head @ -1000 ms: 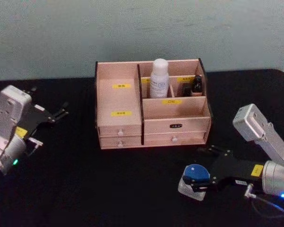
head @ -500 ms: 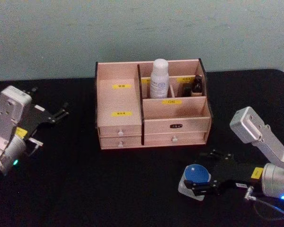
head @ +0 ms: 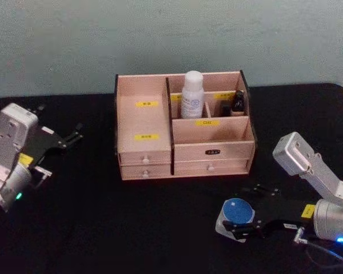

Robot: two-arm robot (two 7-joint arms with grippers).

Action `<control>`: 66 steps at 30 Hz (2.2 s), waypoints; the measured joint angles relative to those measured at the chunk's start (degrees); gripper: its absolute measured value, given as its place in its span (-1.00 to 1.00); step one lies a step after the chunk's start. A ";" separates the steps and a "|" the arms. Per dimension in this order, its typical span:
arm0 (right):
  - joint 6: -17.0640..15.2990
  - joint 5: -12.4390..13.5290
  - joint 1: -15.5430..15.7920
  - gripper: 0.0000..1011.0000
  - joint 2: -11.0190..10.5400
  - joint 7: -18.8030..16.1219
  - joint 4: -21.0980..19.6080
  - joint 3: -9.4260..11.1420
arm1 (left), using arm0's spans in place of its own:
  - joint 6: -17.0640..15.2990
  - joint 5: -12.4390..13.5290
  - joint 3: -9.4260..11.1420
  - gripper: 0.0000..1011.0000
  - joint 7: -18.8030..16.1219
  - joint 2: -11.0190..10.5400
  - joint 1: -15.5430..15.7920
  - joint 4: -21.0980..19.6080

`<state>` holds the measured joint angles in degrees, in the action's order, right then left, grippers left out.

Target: Pick up the facial cleanser and watermelon frost from the table and place them into the tiered storage box.

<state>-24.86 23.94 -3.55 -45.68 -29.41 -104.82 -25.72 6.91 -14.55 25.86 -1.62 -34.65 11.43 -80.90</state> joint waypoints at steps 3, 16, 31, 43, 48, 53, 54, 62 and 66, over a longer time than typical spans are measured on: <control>-0.45 -0.09 -0.15 0.98 -0.04 -0.09 0.12 -0.39 | 0.00 0.00 0.00 0.98 0.00 0.00 0.00 0.00; -1.98 -0.24 -0.70 0.98 0.05 -0.04 0.66 -1.32 | 0.00 0.00 0.00 0.98 0.00 0.00 0.00 0.00; -2.51 -0.77 -0.77 0.98 -0.01 0.39 0.63 -1.50 | 0.00 0.00 0.00 0.98 0.00 0.00 0.00 0.00; -2.36 -0.64 -0.73 0.51 0.03 0.28 0.63 -1.42 | 0.00 0.00 0.00 0.98 0.00 0.00 0.00 0.00; -2.34 -0.61 -0.72 0.44 0.04 0.25 0.63 -1.40 | 0.00 0.00 0.00 0.98 0.00 0.00 0.00 0.00; -2.32 -0.58 -0.71 0.44 0.04 0.23 0.63 -1.39 | 0.00 0.00 0.00 0.98 0.00 0.00 0.00 0.00; -2.31 -0.57 -0.72 0.44 0.04 0.23 0.63 -1.39 | 0.00 0.00 0.00 0.98 0.00 0.00 0.00 0.00; -2.28 -0.55 -0.72 0.44 0.04 0.23 0.63 -1.39 | 0.00 0.00 0.00 0.98 0.00 0.00 0.00 0.00; -1.74 -0.19 -0.47 0.44 0.23 0.24 0.63 -1.19 | 0.00 0.00 0.00 0.98 0.00 0.00 0.00 0.00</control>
<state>-26.60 23.74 -4.02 -45.46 -29.16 -104.19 -26.91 6.91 -14.55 25.86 -1.62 -34.65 11.43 -80.90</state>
